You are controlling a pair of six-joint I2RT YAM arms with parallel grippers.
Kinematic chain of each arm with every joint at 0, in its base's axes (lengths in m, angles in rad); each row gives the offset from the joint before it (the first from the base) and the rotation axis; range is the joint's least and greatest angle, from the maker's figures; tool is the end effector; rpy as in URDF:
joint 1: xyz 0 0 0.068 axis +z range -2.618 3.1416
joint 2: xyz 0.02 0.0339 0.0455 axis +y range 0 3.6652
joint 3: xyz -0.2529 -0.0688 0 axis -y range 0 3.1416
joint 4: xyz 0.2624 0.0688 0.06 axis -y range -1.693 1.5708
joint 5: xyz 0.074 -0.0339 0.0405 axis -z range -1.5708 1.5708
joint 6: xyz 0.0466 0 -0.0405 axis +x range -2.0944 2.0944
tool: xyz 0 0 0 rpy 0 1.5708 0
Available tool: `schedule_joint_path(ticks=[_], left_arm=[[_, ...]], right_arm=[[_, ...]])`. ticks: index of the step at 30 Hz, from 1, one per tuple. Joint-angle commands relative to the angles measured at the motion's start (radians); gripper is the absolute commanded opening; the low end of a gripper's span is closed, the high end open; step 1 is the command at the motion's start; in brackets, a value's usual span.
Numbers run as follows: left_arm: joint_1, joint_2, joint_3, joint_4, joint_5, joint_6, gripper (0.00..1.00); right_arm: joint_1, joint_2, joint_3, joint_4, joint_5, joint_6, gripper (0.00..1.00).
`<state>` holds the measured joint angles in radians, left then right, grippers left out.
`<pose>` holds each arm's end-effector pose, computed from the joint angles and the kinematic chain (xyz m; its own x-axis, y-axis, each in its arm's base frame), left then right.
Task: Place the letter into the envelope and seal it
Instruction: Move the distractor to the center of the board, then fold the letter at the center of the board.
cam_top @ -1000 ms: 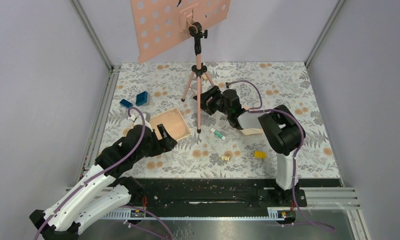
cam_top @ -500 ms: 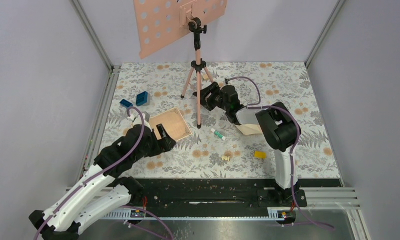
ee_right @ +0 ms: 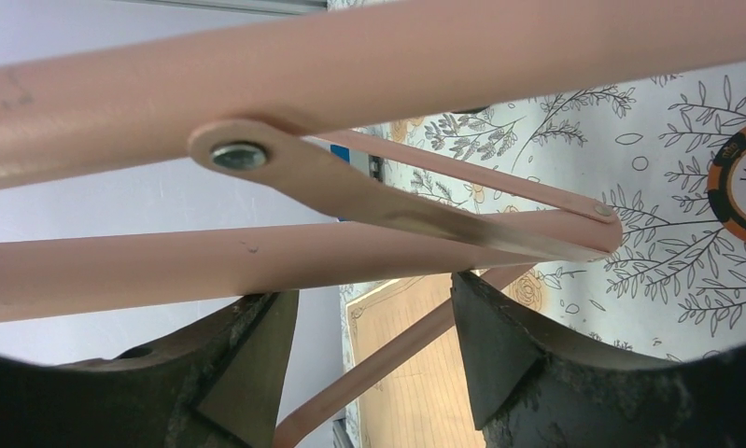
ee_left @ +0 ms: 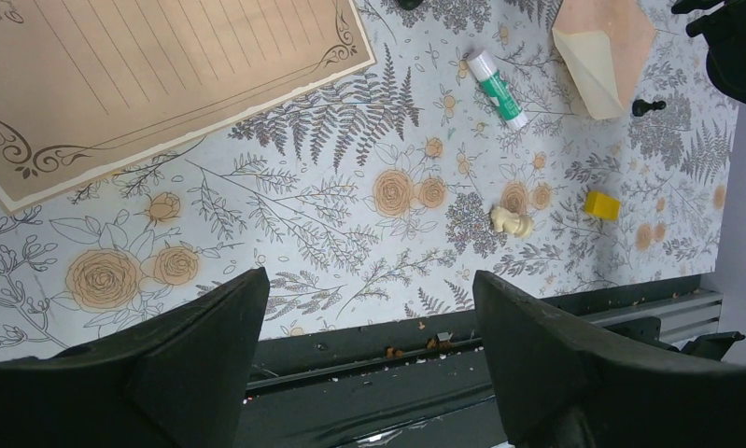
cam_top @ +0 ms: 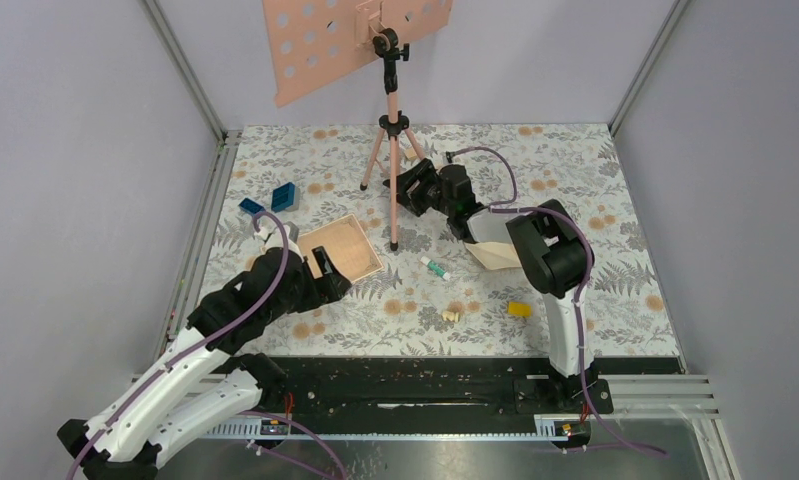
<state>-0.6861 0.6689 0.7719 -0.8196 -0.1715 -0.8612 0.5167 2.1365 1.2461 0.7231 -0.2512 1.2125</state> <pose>0.1341 -0.0996 0.2782 -0.7291 -0.3691 -0.5763 -0.0437 0.8655 -0.4990 0.4157 0.2495 0.1409 -0.6985 0.6464 -0.3070 -0.1069 0.3299 0.9379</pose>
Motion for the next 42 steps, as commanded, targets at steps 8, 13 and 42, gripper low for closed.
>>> schedule_joint_path(ticks=[8,13,42], left_arm=[[0.004,0.033,0.012,0.068,0.002,-0.009,0.85],[0.003,0.040,0.027,0.071,-0.031,0.008,0.86],[0.832,0.508,-0.140,0.379,0.309,0.079,0.88]], right_arm=[[-0.050,-0.148,-0.107,-0.006,-0.008,-0.084,0.76],[-0.102,-0.306,-0.264,-0.023,-0.025,-0.135,0.79],[-0.139,-1.335,-0.780,-0.798,0.126,-0.520,0.87]])
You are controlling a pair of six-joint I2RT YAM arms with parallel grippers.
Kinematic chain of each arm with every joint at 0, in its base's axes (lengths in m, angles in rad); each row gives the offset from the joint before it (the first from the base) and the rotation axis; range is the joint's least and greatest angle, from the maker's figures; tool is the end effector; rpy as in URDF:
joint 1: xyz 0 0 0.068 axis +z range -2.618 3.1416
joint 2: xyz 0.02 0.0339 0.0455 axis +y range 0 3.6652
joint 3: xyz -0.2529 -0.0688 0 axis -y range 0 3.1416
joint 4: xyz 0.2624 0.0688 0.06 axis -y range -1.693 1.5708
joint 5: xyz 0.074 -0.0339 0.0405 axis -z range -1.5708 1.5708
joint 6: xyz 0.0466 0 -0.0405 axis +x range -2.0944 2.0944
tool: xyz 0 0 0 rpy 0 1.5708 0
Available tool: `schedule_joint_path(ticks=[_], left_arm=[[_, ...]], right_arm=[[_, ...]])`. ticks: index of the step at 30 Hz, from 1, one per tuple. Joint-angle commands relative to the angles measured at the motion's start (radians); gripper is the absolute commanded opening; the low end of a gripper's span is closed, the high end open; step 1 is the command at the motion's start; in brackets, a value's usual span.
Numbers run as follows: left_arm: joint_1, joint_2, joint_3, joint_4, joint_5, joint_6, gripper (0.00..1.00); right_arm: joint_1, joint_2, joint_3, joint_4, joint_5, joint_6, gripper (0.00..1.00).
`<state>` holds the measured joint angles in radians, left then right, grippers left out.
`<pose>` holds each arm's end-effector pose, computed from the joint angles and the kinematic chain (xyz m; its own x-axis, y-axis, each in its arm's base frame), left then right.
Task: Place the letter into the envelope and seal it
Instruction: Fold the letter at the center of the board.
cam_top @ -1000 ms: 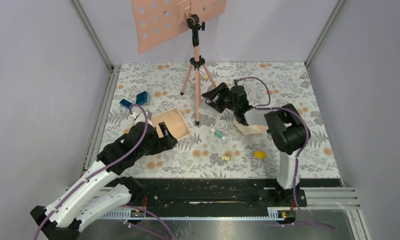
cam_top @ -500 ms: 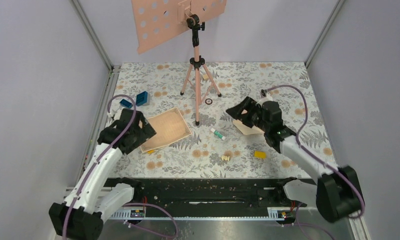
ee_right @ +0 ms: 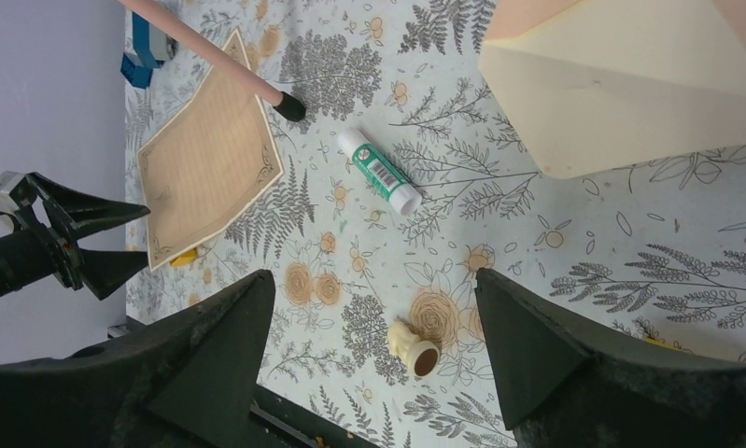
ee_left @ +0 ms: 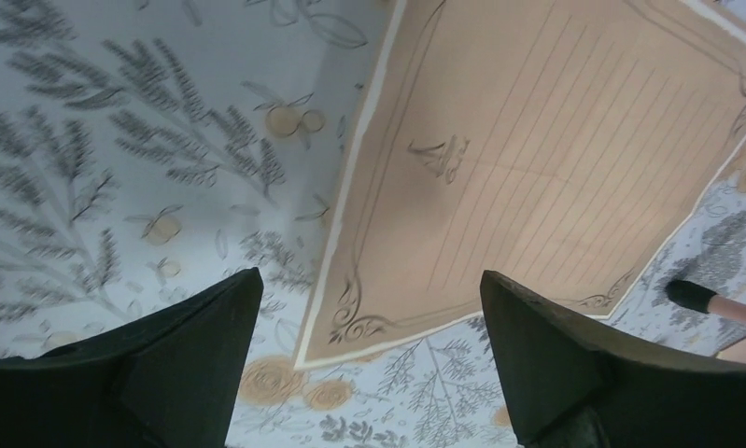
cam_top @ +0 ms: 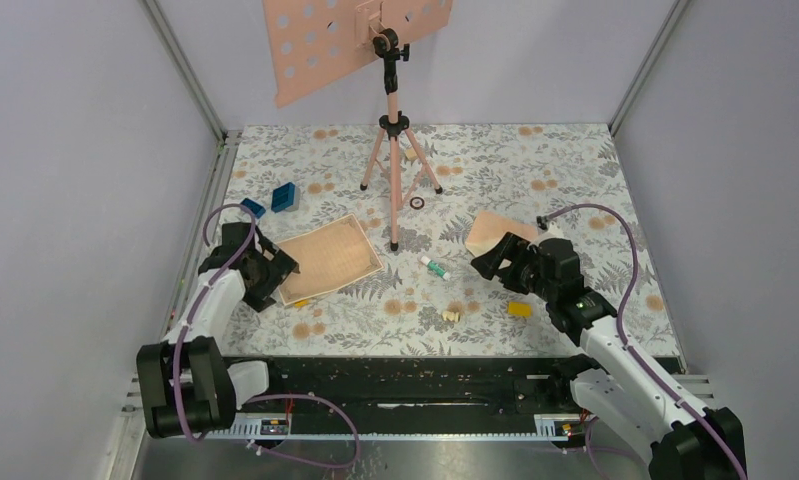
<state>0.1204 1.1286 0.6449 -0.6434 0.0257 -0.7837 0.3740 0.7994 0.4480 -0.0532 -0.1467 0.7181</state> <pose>0.2223 0.0257 0.1643 -0.5581 -0.7783 -0.2877 -0.7102 0.6273 -0.3195 0.2033 0.0871 0.2135 -0.5960 0.4653 -0.6544 -0.1253 0.7511 0.6482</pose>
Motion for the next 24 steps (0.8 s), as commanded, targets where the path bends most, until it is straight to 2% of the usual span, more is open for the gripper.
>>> schedule_joint_path(ticks=[1,5,8,13,14,17,23,24], left_arm=[[0.028,0.071,-0.011,0.220,0.113,0.002,0.86],[0.037,0.116,-0.011,0.273,0.119,0.009,0.73],[0.039,0.131,0.006,0.268,0.118,0.018,0.59],[0.039,0.079,0.049,0.214,0.091,0.058,0.28],[0.039,0.063,0.057,0.204,0.090,0.071,0.18],[0.039,0.021,0.075,0.180,0.123,0.101,0.01],[0.036,-0.053,0.071,0.137,0.177,0.125,0.00],[0.038,-0.061,0.065,0.132,0.154,0.126,0.09]], right_arm=[[0.003,0.003,0.019,-0.019,0.021,-0.025,0.87],[0.004,-0.002,0.032,-0.022,0.023,-0.028,0.87],[0.004,-0.015,0.031,-0.030,0.031,-0.028,0.87],[0.004,-0.022,0.032,-0.048,0.038,-0.030,0.87],[0.003,-0.021,0.032,-0.048,0.038,-0.029,0.87],[0.004,-0.016,0.033,-0.047,0.037,-0.022,0.87],[0.004,0.006,0.048,-0.044,0.038,-0.023,0.87],[0.004,0.010,0.050,-0.043,0.036,-0.024,0.87]])
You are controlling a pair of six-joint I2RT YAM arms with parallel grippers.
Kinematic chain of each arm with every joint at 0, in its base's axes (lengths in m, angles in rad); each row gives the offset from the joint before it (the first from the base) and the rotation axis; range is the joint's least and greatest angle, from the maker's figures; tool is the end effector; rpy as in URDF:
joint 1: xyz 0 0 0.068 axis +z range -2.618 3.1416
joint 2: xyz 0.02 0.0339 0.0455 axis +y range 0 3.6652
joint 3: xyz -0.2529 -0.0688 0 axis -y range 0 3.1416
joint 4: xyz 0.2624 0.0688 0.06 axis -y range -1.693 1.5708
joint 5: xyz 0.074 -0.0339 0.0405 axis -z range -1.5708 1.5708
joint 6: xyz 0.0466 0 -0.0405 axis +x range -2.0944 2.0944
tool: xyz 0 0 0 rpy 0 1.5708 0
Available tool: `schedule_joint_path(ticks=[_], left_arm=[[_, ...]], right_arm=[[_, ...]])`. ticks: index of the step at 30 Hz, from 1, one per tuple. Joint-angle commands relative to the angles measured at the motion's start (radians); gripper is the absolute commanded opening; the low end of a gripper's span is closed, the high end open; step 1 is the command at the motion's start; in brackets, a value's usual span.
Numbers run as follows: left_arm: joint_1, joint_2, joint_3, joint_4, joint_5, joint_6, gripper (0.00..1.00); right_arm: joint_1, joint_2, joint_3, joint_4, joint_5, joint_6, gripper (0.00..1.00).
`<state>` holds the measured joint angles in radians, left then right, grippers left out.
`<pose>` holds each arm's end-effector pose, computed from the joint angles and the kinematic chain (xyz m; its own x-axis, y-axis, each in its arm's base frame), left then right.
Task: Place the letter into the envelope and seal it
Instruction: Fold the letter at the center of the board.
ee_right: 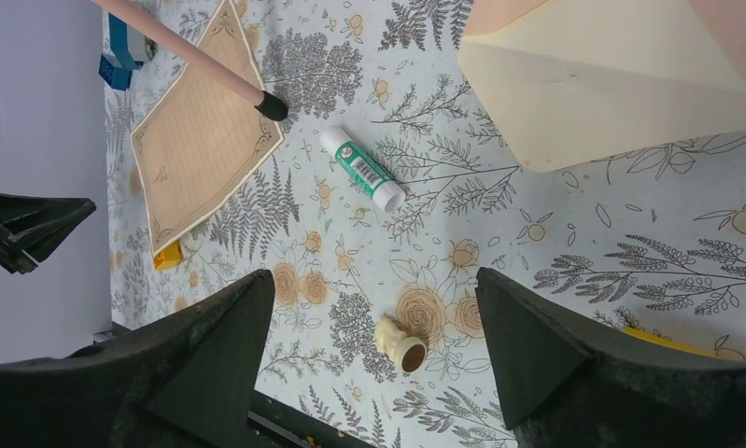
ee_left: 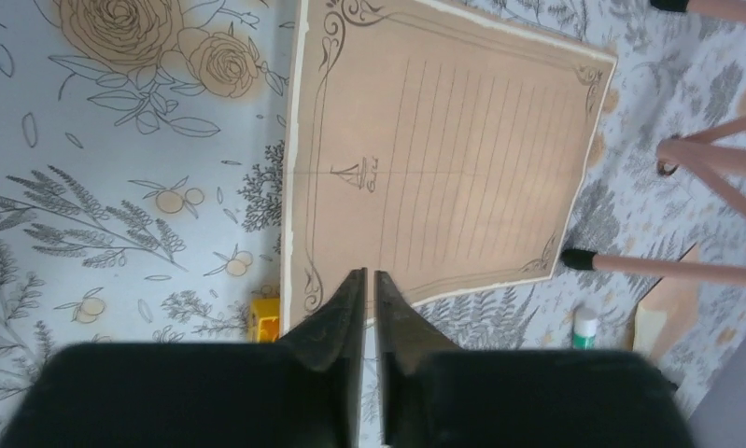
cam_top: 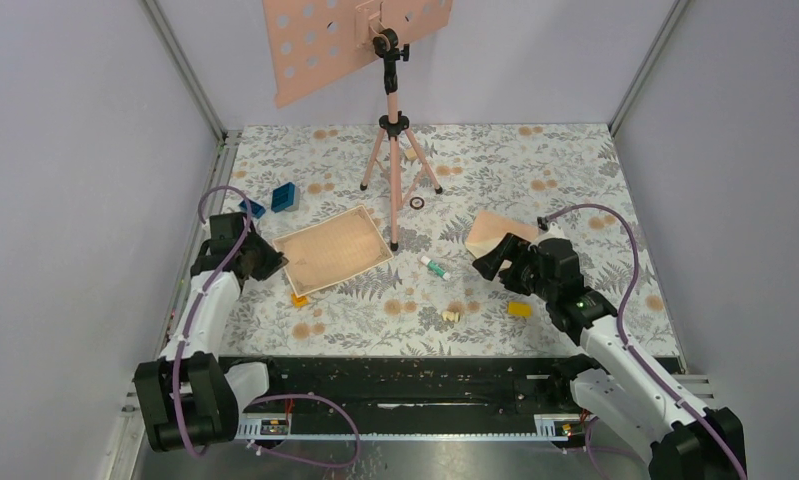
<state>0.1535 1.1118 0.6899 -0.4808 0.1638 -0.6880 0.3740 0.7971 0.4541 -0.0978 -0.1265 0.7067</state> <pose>0.2445 0.0301 0.1933 -0.5669 -0.7217 -0.3973 -0.5320 0.6889 -0.4923 0.2020 0.0856 0.2114 -0.6064 0.4540 -0.6529 -0.0985 0.7718 0.6282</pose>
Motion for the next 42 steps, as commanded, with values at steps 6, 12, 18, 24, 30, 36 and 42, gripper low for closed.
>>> schedule_joint_path(ticks=[6,12,18,24,30,36,42], left_arm=[[0.008,0.043,0.043,-0.030,-0.014,0.039,0.94],[0.037,0.137,0.034,0.078,0.173,0.034,0.99],[0.037,0.096,-0.042,0.124,0.002,-0.006,0.98],[0.037,0.049,-0.129,0.261,0.053,-0.007,0.94],[0.058,0.196,-0.116,0.284,0.165,-0.034,0.91],[0.072,0.249,-0.153,0.405,0.212,-0.102,0.79],[0.081,0.263,-0.174,0.476,0.241,-0.133,0.44]], right_arm=[[0.004,0.043,0.055,0.006,-0.001,-0.014,0.87],[0.004,0.039,0.041,0.008,0.005,-0.010,0.87],[0.004,0.032,0.035,0.007,0.018,-0.013,0.87],[0.004,0.062,0.047,0.024,0.014,-0.014,0.87],[0.003,0.088,0.051,0.051,-0.012,0.009,0.87],[0.004,0.059,0.041,0.031,0.000,0.004,0.87],[0.004,0.047,0.034,0.017,0.008,0.004,0.87]])
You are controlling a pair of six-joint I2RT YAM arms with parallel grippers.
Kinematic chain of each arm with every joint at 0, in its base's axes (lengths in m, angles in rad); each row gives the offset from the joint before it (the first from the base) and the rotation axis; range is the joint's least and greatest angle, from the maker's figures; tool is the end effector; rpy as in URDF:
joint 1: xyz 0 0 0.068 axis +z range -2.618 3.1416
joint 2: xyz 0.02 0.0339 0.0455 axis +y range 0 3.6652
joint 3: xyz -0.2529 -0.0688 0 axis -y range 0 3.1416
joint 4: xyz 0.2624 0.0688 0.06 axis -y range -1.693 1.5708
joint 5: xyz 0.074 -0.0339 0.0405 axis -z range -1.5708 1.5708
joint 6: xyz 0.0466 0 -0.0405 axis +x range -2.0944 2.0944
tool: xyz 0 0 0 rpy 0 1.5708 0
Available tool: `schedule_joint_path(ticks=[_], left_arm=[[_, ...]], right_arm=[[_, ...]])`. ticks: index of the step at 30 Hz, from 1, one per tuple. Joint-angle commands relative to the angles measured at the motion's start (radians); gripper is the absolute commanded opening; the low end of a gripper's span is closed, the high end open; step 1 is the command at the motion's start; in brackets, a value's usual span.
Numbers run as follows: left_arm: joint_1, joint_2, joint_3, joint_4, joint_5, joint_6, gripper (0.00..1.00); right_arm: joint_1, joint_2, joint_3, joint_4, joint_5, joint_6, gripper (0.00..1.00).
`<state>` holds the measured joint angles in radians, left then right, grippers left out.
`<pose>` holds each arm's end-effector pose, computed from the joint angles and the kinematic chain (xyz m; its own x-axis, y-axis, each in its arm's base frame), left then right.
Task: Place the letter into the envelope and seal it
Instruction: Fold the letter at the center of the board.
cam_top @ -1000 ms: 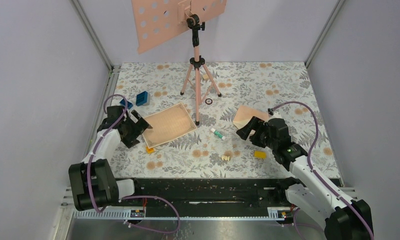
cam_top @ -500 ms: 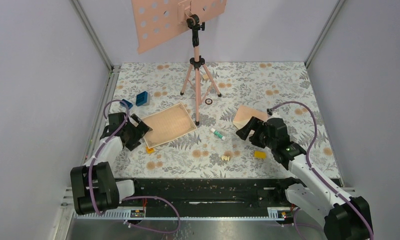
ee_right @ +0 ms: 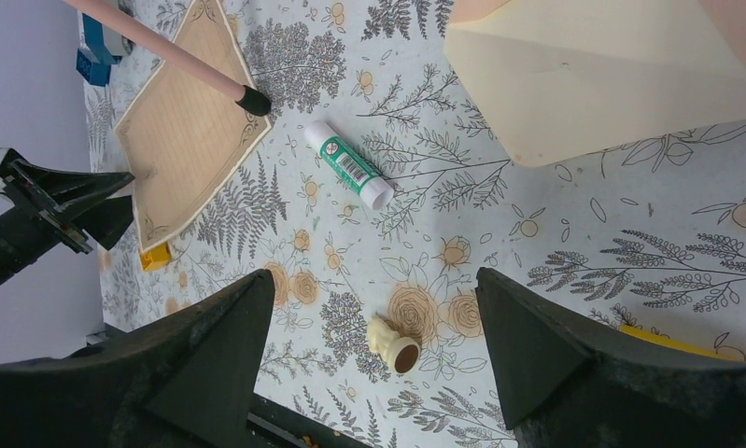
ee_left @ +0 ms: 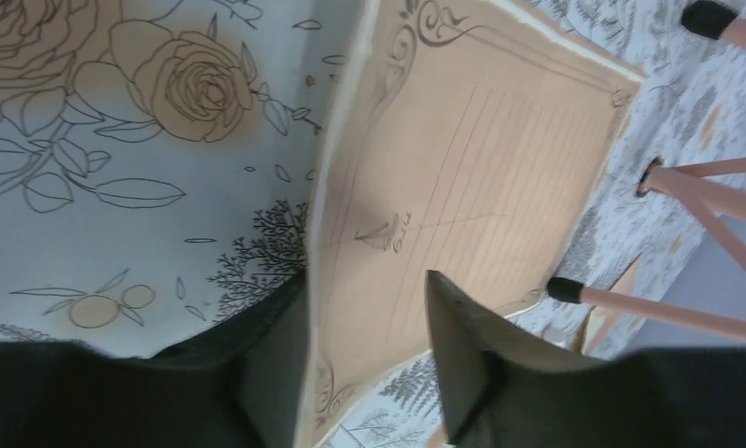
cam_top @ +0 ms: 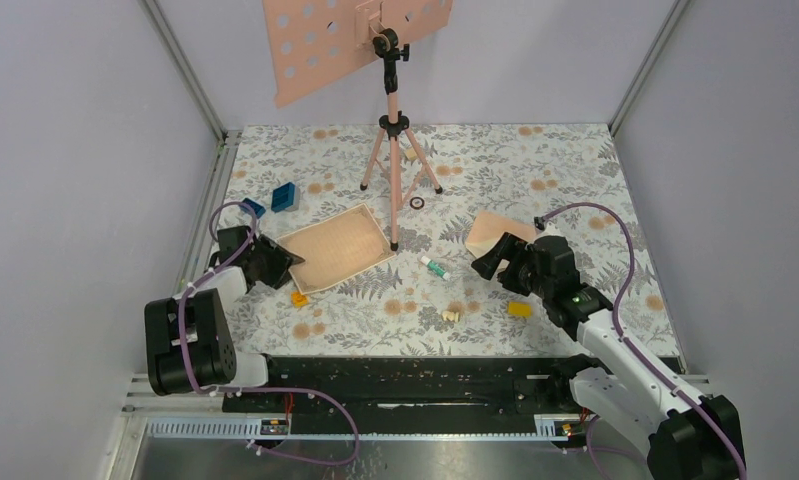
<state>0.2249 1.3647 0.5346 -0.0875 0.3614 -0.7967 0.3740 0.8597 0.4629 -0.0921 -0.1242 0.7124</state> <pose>0.2582 0.0422 0.1145 -0.5418 -0.8101 -0.2241 -0.5529 0.5443 -0.6309 0.2085 0.0880 0.2026 -0.6344 0.4478 -0.6301 -0.0656 0.7810 0.6211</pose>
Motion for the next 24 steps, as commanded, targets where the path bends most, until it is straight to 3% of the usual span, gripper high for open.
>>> schedule_joint_path(ticks=[1,4,5,16,24], left_arm=[[0.011,0.010,-0.017,0.083,0.046,-0.027,0.35],[0.018,-0.012,-0.001,0.069,0.075,-0.032,0.04],[0.019,-0.031,0.008,0.053,0.083,-0.027,0.00],[0.019,-0.360,0.165,-0.438,0.225,0.174,0.00],[-0.004,-0.587,0.093,-0.675,0.354,0.180,0.00]], right_arm=[[0.005,-0.016,0.027,0.011,0.005,-0.002,0.87],[0.005,-0.013,0.040,-0.002,0.006,-0.005,0.87],[0.004,-0.014,0.042,-0.006,0.007,-0.007,0.87],[0.004,-0.012,0.034,0.002,0.010,0.001,0.87],[0.005,0.031,0.030,0.050,-0.021,0.010,0.87]])
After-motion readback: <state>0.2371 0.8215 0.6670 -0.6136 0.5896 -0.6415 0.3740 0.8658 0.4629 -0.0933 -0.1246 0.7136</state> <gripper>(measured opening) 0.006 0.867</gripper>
